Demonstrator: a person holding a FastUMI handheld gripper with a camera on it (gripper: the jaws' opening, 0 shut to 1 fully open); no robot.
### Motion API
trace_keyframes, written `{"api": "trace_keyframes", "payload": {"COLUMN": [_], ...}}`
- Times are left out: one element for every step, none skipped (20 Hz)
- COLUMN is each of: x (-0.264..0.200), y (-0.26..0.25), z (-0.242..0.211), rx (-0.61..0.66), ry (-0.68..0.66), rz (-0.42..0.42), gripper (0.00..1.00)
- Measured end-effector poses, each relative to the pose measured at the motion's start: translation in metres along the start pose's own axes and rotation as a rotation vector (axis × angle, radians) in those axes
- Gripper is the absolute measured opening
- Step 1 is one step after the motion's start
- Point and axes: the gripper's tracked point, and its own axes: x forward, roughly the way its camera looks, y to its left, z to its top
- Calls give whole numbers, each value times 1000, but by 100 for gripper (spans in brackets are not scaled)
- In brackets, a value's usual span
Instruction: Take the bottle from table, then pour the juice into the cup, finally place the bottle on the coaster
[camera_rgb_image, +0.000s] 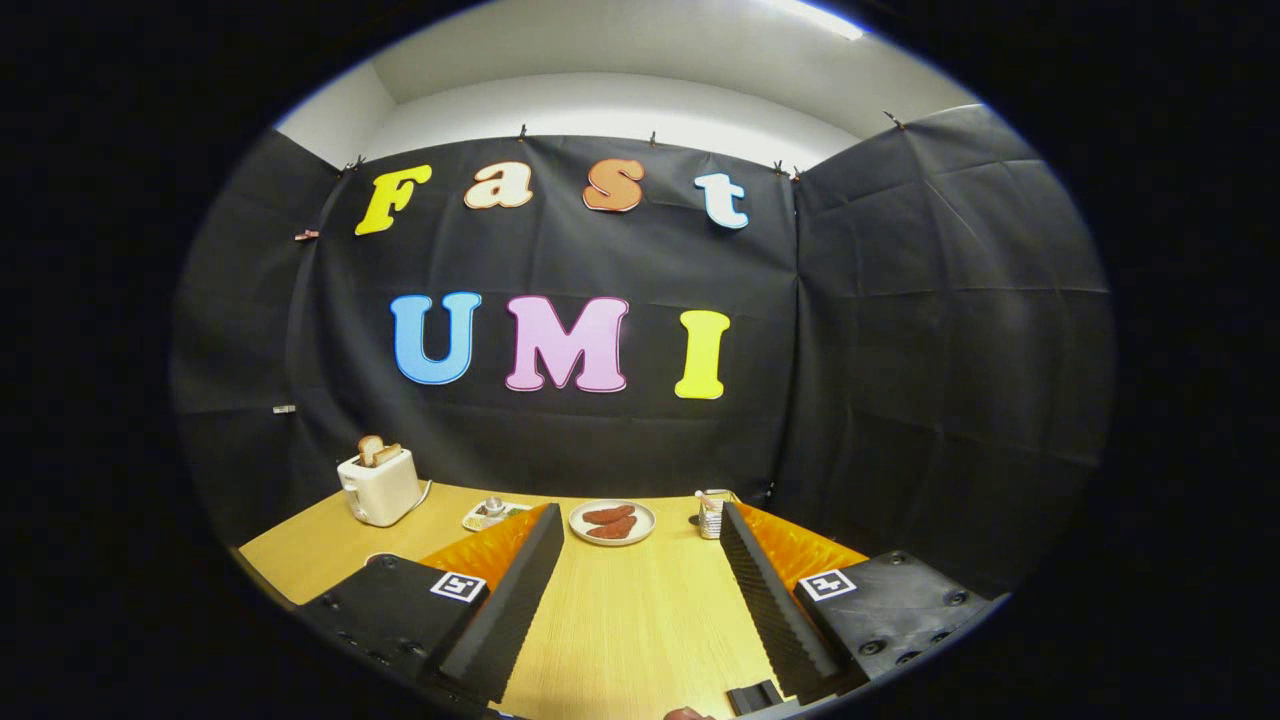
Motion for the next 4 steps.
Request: {"api": "trace_keyframes", "payload": {"x": [1,1,3,7], "y": [-1,0,1,0], "z": [0,1,4,6], "rx": [-2,-5,-12,-27], "ry": [-1,-6,-18,-30], "rz": [10,29,48,62], "gripper": [97,97,97,97]}}
